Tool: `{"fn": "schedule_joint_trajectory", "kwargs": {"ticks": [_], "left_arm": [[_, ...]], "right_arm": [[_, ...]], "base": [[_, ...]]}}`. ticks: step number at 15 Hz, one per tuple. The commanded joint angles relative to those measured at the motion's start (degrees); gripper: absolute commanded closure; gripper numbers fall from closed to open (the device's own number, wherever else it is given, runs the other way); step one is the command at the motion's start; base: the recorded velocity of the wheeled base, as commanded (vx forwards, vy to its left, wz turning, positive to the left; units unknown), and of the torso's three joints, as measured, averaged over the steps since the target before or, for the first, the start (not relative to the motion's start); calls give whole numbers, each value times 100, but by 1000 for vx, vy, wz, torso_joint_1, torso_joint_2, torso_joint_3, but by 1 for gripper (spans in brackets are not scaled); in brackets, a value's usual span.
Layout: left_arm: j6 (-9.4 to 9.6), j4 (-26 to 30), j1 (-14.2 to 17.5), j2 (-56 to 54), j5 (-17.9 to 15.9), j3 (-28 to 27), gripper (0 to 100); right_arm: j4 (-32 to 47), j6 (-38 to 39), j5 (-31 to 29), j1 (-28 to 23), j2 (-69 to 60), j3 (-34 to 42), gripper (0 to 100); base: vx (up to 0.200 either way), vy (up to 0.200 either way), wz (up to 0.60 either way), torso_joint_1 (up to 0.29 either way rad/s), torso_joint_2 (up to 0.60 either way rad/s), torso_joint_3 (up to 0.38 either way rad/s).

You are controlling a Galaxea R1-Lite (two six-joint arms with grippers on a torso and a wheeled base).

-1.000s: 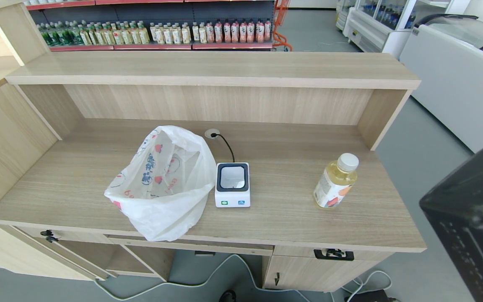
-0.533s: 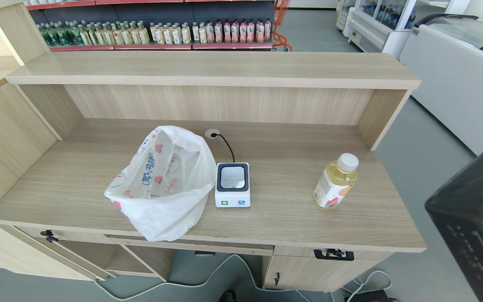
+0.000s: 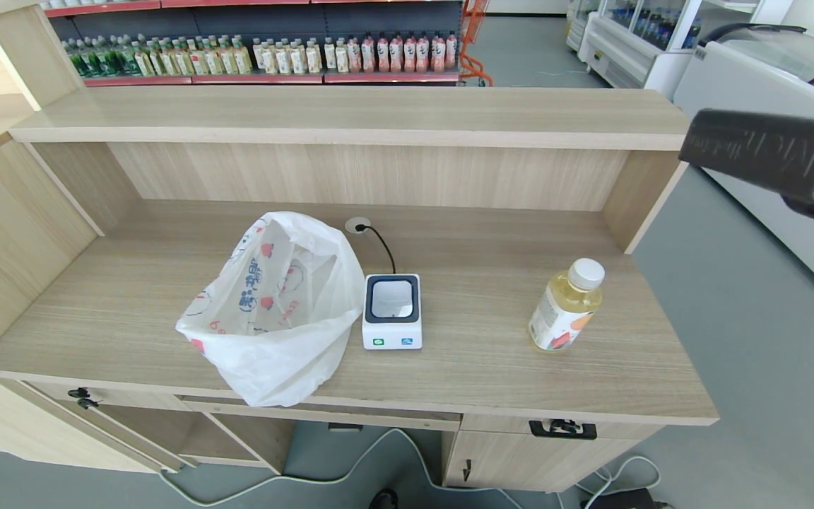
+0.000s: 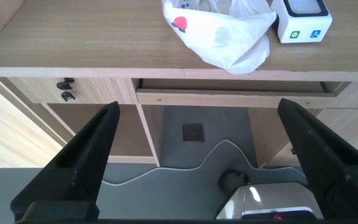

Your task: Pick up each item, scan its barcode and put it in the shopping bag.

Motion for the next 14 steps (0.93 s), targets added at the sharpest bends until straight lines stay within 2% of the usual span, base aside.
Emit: {"fn": "schedule_joint_trajectory", "kwargs": {"ticks": [1,3,4,6,7,10,11,12,14], "left_arm": [[1,0,0,-1,-1,0,0],[1,0,0,-1,-1,0,0],[1,0,0,-1,-1,0,0],[1,0,0,-1,-1,0,0],[1,0,0,-1,-1,0,0],[1,0,0,-1,-1,0,0],[1,0,0,-1,-1,0,0],[1,0,0,-1,-1,0,0],[1,0,0,-1,-1,0,0]], "right_arm": [[102,1087,-327,-675,-112,204,100],[656,2880,-371,-666,-191,231,100],[902,3873,-573,-666,-199,187,100],[1218,6149,-1522,-420,-129,117,100],[1262,7362,-1698,-113,-15,143,100],[998,9726,-1628,46,29,433,100],[858,10324,-1487,142,-59,521,100],[726,10579,-1382,151,-94,574,100],[410,10667,-1338,195,-50,697,100]], "base": [[0,0,0,0,0,0],[0,0,0,0,0,0],[0,0,0,0,0,0],[0,0,0,0,0,0],[0,0,0,0,0,0],[0,0,0,0,0,0],[0,0,0,0,0,0],[0,0,0,0,0,0],[0,0,0,0,0,0]]}}
